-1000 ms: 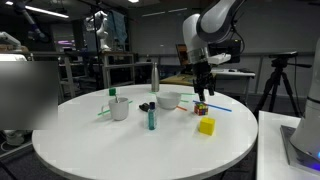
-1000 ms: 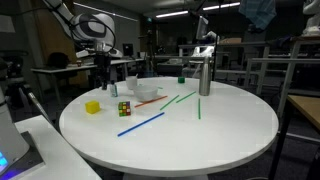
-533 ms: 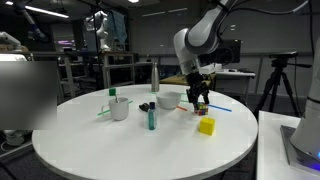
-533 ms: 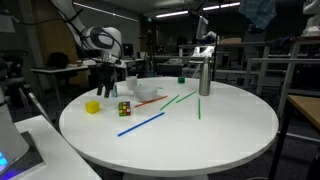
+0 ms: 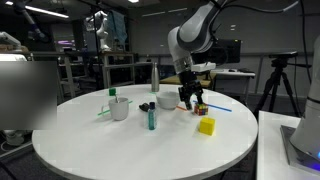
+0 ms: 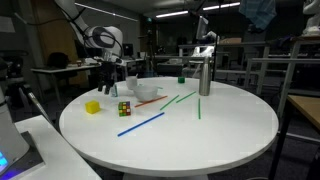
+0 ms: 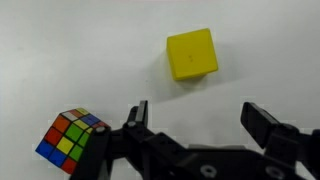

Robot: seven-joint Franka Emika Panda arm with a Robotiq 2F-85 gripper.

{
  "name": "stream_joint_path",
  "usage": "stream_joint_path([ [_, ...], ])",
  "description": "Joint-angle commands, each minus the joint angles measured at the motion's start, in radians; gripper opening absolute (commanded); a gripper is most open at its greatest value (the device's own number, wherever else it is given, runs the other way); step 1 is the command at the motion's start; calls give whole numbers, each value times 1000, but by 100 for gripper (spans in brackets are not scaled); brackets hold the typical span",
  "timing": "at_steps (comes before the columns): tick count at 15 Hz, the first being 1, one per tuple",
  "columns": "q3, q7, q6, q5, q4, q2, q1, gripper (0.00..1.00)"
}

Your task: Put the yellow cube in the bowl

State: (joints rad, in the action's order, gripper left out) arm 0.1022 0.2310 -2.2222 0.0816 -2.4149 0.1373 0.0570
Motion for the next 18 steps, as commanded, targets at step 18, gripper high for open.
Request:
stream_joint_path([
  [18,-14,10,-4,29,-36,36,21,100],
])
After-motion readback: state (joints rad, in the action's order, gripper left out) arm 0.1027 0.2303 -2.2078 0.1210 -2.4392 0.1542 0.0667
